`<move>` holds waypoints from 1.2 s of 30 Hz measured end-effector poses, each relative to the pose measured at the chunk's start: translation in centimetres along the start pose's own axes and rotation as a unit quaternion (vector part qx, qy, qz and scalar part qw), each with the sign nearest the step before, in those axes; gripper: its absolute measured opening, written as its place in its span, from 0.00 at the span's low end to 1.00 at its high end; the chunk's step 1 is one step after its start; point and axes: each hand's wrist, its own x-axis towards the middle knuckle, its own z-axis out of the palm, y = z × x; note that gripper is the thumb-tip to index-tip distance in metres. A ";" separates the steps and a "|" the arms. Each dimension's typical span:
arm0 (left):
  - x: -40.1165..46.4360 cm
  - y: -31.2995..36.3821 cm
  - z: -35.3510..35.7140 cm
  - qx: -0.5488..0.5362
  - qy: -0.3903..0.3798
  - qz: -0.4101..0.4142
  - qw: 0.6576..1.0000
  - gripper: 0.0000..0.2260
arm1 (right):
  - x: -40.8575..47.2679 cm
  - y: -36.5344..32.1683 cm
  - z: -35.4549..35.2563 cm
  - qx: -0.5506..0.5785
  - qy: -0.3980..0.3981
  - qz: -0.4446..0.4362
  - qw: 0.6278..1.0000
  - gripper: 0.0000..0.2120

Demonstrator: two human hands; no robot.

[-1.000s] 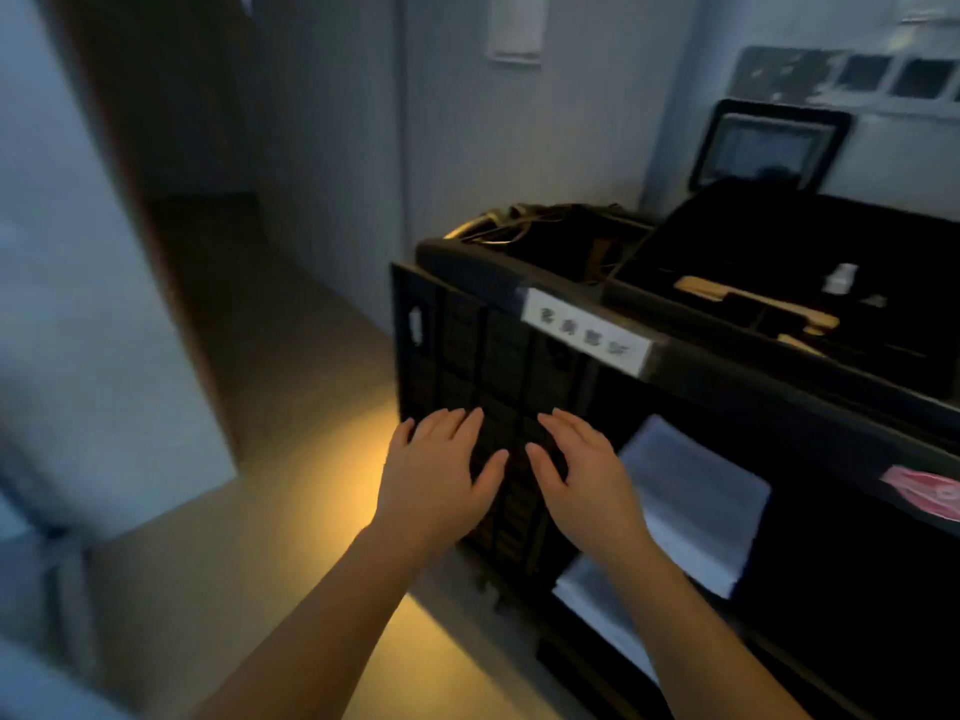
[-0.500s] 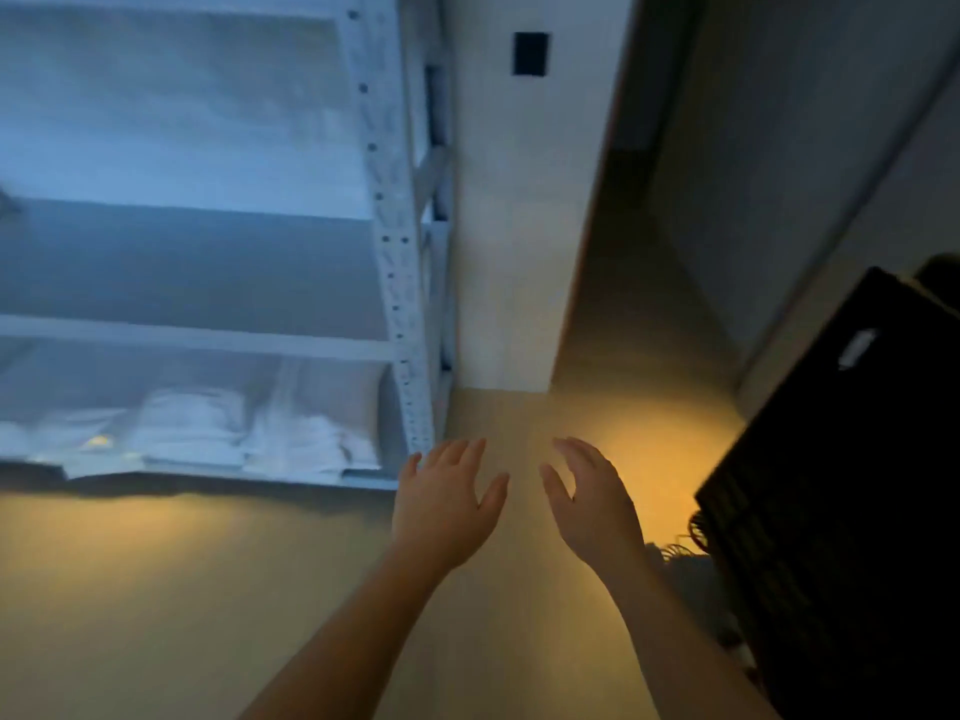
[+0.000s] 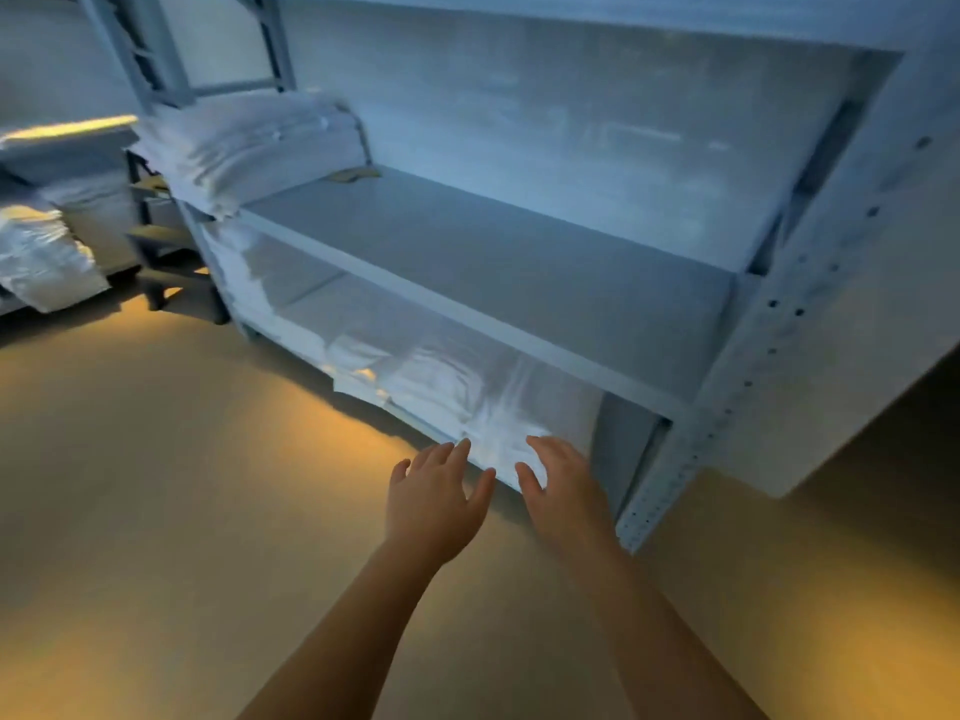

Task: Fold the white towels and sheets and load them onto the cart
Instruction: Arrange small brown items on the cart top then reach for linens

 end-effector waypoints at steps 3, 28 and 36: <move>2.4 -5.4 -1.4 -0.002 0.010 -0.032 0.999 0.27 | 3.6 -4.1 3.7 -0.001 -0.014 -0.026 1.000 0.21; 40.0 -31.4 -6.2 0.006 0.061 -0.223 0.973 0.26 | 47.6 -22.1 23.3 -0.002 -0.127 -0.168 0.978 0.18; 49.6 -38.6 -7.2 -0.009 0.080 -0.246 0.966 0.26 | 58.3 -26.8 29.0 0.000 -0.161 -0.163 0.973 0.18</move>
